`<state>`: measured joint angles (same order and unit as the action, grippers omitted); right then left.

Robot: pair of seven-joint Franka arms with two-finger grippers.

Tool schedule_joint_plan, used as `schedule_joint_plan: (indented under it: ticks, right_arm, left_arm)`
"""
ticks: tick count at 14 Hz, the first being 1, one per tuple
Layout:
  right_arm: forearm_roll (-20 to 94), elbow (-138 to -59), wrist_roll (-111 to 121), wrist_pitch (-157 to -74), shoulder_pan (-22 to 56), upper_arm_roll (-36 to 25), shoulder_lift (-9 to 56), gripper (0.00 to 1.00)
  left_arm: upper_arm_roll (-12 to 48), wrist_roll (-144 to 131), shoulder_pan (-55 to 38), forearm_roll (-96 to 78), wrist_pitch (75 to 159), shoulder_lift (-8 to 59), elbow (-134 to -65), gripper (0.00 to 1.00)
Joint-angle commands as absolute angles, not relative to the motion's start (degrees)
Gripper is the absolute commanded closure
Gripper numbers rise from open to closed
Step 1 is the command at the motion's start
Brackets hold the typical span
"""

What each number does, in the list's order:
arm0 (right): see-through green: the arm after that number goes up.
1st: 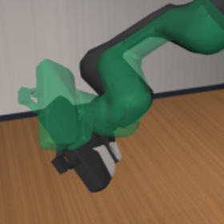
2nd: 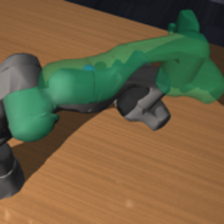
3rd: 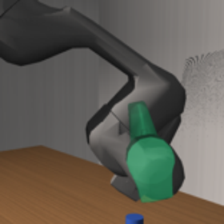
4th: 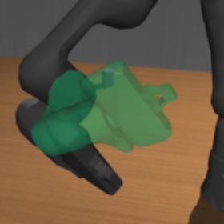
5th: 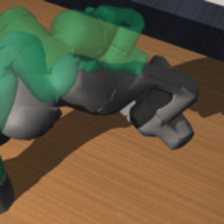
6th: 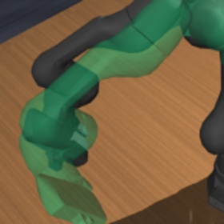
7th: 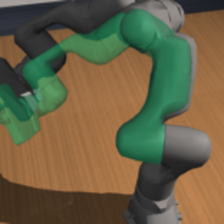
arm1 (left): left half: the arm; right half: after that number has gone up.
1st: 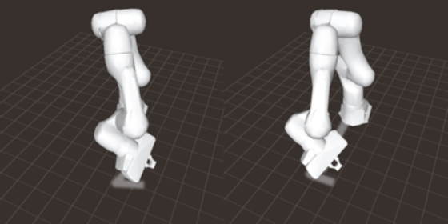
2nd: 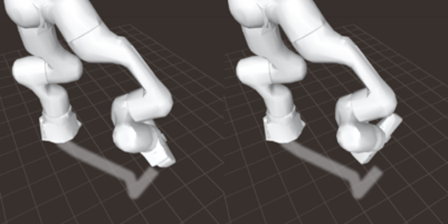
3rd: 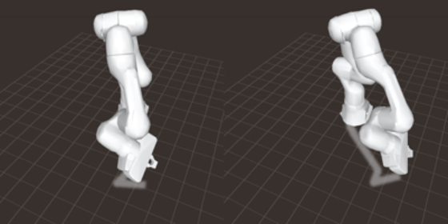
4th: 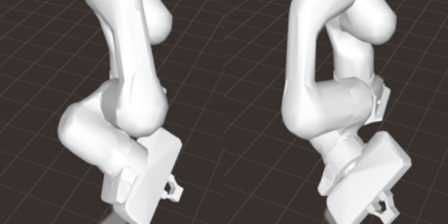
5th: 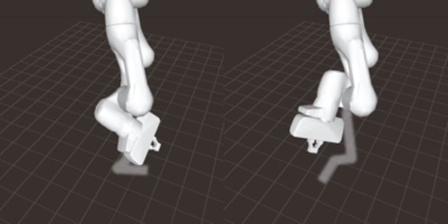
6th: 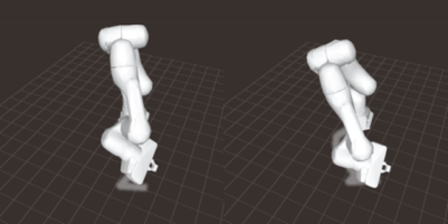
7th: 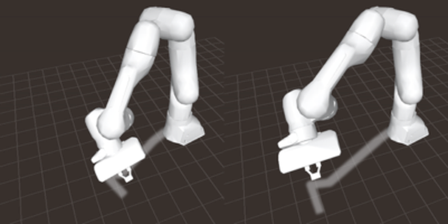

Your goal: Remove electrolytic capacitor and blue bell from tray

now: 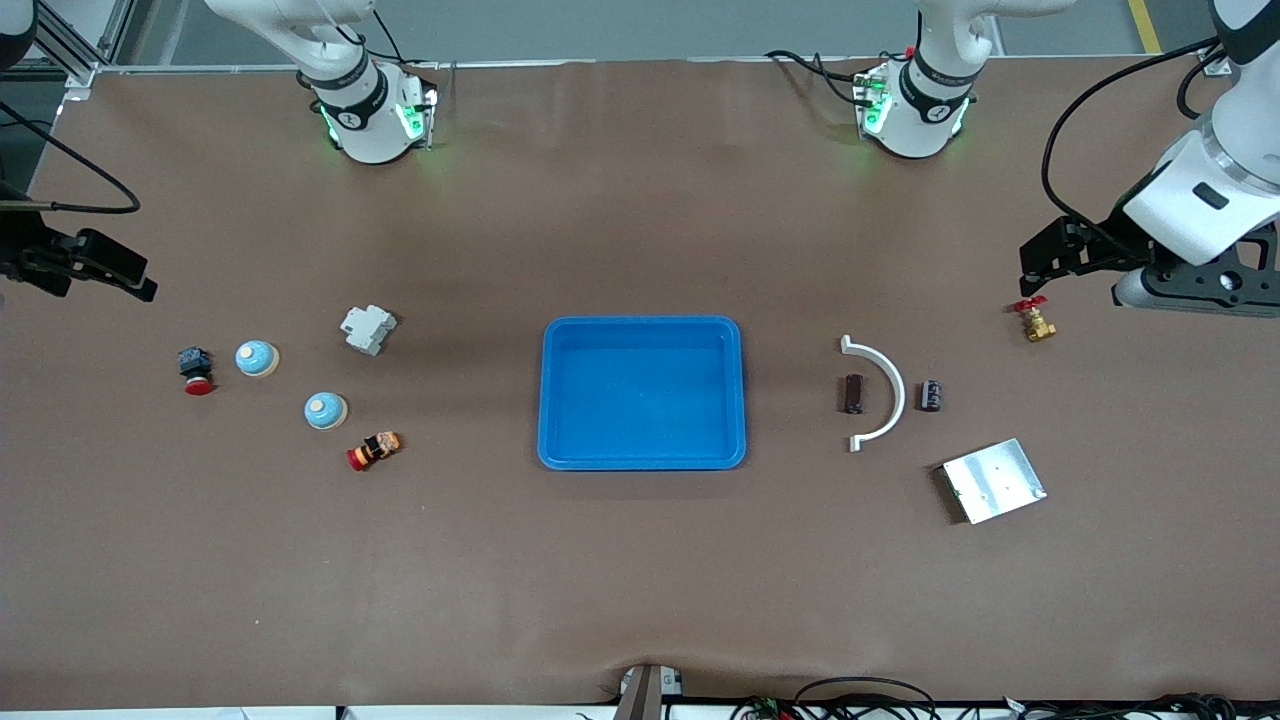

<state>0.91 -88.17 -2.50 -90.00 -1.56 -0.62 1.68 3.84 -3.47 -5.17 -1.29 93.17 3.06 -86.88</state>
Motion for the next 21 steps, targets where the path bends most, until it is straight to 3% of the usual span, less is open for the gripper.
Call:
schedule_joint_plan:
  ticks: [1,21]
  right_arm:
    - [1.1,-88.5,-1.6,-89.5,-1.6,-0.6,0.6,0.0]
    - [0.6,-88.6,-0.1,-92.7,-1.8,-0.8,-0.1,0.0]
  left_arm:
    - [3.9,-3.2,-4.4,-1.4,91.8,3.3,-85.7,0.0]
    - [6.8,-4.0,-5.0,1.8,91.6,3.2,-85.6,0.0]
